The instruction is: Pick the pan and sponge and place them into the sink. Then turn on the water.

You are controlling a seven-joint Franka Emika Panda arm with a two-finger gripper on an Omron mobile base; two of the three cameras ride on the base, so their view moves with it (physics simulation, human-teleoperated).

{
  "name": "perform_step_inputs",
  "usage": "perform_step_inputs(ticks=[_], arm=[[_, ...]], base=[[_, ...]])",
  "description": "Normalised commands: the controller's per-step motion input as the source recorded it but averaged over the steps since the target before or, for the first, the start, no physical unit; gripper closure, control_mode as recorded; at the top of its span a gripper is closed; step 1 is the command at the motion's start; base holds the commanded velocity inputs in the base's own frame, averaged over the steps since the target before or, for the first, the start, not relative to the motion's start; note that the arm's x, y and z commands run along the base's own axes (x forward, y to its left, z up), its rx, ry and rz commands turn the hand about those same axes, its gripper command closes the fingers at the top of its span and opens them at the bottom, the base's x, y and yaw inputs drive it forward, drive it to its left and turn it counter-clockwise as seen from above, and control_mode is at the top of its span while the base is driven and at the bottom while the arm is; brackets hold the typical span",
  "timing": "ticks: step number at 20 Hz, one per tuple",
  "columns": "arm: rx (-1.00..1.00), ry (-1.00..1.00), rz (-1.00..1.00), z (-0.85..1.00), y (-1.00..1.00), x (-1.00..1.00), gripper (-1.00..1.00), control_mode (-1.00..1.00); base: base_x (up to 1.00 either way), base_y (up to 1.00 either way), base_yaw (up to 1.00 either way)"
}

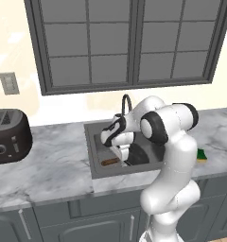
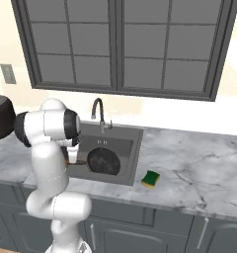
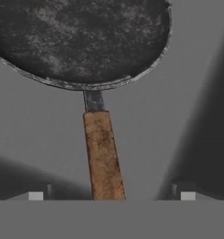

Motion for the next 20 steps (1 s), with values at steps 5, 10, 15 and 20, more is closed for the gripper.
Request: perform_step_inputs(ticks=[5,10,15,20], arm=[[0.00,0.04,0.01,0.47,-0.08,-0.21,-1.00,-1.00],[0.00,0.03,0.06,0.44,-0.07,-0.30,-1.00,-1.00],[-0.02,0.05,0.11,0.28,-0.05,-0.30,-1.00,-1.00],[-0.05,0.03,0.12,0.18,-0.14,-0.23,-1.00,-1.00]], base=[[0.00,0.00,0.00],[0.00,0.00,0.00],[0.00,0.00,0.00],[0.00,0.00,0.00]])
